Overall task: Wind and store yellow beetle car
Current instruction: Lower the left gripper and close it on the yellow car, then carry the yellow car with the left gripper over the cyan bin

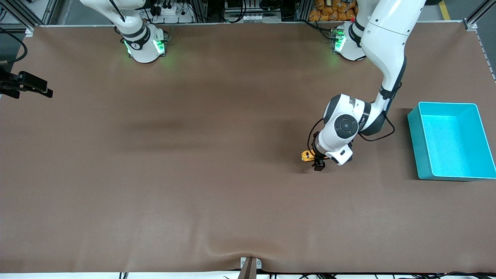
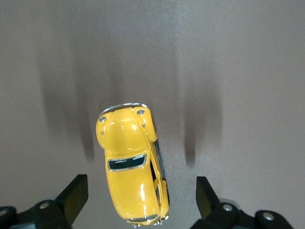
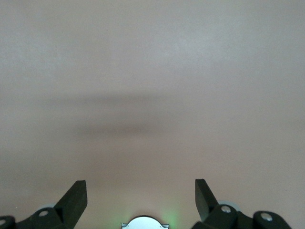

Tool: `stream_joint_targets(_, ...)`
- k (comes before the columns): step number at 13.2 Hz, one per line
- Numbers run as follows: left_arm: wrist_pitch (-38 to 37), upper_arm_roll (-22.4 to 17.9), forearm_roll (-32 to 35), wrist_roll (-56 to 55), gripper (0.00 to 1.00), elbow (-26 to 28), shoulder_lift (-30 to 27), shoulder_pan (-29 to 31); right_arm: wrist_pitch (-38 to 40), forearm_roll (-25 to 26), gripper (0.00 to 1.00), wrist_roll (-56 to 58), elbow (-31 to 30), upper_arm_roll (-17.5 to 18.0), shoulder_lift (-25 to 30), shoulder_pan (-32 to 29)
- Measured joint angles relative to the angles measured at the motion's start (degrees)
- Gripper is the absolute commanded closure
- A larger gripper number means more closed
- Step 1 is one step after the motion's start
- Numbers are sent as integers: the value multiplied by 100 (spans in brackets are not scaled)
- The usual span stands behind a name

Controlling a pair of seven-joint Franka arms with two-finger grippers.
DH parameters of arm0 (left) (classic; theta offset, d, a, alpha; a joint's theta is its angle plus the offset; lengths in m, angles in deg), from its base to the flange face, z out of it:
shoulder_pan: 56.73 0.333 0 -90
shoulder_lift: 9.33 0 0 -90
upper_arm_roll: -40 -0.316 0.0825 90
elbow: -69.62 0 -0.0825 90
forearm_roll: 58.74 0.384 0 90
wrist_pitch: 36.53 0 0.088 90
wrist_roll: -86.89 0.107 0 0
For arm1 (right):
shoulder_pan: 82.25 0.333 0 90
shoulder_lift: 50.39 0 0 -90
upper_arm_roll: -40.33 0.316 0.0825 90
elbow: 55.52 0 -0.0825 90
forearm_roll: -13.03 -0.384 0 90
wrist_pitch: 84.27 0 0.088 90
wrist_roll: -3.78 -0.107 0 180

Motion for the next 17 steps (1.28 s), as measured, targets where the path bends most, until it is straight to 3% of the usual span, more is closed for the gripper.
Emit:
stream_joint_targets(2,10,0,8,0,49,0,8,0,-6,0,0,-47,89,-1,0,0)
stream_joint_targets(4,15,0,10,0,66,0,8,0,-8,0,0,-91,162,-8,0,0)
stream_joint_targets(6,17,0,10,0,77,-3,7,-1,-8,0,0,-209,199,-9,0,0)
stream_joint_targets(13,25,-8,101,3,87,-30,-5,3,-10,0,0,-409,236,-3,0,0)
stream_joint_targets(17,-231,-60,817,150,87,-73,-262,236,-10,0,0,-417,253,-10,0,0)
